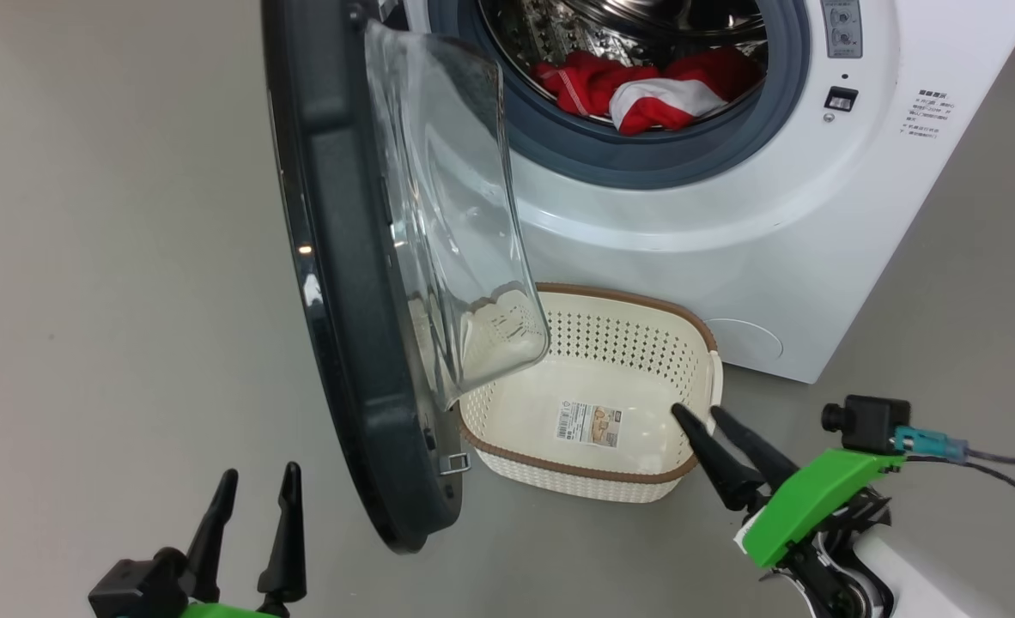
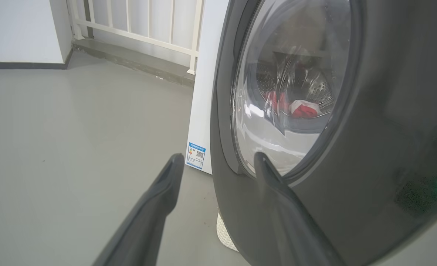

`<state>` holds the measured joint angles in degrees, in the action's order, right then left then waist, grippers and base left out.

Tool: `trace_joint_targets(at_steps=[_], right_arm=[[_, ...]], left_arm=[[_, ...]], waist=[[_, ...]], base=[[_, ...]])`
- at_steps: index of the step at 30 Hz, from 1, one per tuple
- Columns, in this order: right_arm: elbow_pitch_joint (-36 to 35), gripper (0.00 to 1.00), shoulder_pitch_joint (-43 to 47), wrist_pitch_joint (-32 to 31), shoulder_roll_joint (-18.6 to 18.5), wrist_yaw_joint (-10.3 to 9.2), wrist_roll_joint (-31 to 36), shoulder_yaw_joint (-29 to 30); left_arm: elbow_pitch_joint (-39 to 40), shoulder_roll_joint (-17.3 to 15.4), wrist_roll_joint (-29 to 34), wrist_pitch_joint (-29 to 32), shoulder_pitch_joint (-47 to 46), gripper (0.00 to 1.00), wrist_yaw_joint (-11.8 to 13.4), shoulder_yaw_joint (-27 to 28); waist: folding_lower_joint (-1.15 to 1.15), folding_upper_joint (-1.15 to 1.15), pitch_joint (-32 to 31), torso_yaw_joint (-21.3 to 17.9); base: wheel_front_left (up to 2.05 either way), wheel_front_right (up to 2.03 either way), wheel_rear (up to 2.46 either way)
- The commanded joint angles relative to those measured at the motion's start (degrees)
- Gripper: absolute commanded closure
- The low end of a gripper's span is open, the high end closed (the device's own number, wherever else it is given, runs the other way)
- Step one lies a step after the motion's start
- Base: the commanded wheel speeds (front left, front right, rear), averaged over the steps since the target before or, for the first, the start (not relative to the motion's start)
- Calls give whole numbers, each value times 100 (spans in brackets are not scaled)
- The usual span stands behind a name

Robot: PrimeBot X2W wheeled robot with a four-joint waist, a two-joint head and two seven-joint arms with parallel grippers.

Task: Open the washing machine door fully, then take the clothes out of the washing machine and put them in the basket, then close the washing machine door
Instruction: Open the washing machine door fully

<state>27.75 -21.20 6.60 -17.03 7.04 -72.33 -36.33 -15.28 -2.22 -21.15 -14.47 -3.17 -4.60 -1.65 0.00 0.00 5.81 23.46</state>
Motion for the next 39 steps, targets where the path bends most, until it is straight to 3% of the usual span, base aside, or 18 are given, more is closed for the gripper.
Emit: trace_joint_targets(at_steps=[1, 7, 14, 23, 28, 38, 39], right_arm=[[-84, 0, -115, 186, -46, 45, 93, -91], [205, 0, -252, 824, -167, 45, 873, -337], [-85, 0, 113, 838, 149, 45, 2644, 1033], [-838, 0, 765, 839, 636, 45, 4726, 2199], [-1088, 0, 1099, 839, 906, 45, 5246, 2545], [-1113, 0, 1223, 840, 979, 45, 5356, 2679], [-1113, 0, 1228, 840, 983, 45, 5361, 2686]], left_arm=[[111, -65, 61, -53, -22, 0, -28, 207], [114, -65, 67, -53, -19, 0, -26, 223], [108, -65, 68, -53, -24, 0, -26, 224], [110, -65, 67, -53, -54, 0, -39, 244], [119, -65, 49, -53, -82, 0, -42, 235], [160, -65, 39, -53, -95, 0, -17, 261], [187, -65, 34, -53, -104, 9, -12, 287]], waist=[[0, 0, -4, -2], [0, 0, -10, -27], [0, 0, 2, -39], [0, 0, 17, -22], [0, 0, 43, 2], [0, 0, 43, 4], [0, 0, 39, 3]], base=[[0, 0, 0], [0, 0, 0], [0, 0, 0], [0, 0, 0], [0, 0, 0], [0, 0, 0], [0, 0, 0]])
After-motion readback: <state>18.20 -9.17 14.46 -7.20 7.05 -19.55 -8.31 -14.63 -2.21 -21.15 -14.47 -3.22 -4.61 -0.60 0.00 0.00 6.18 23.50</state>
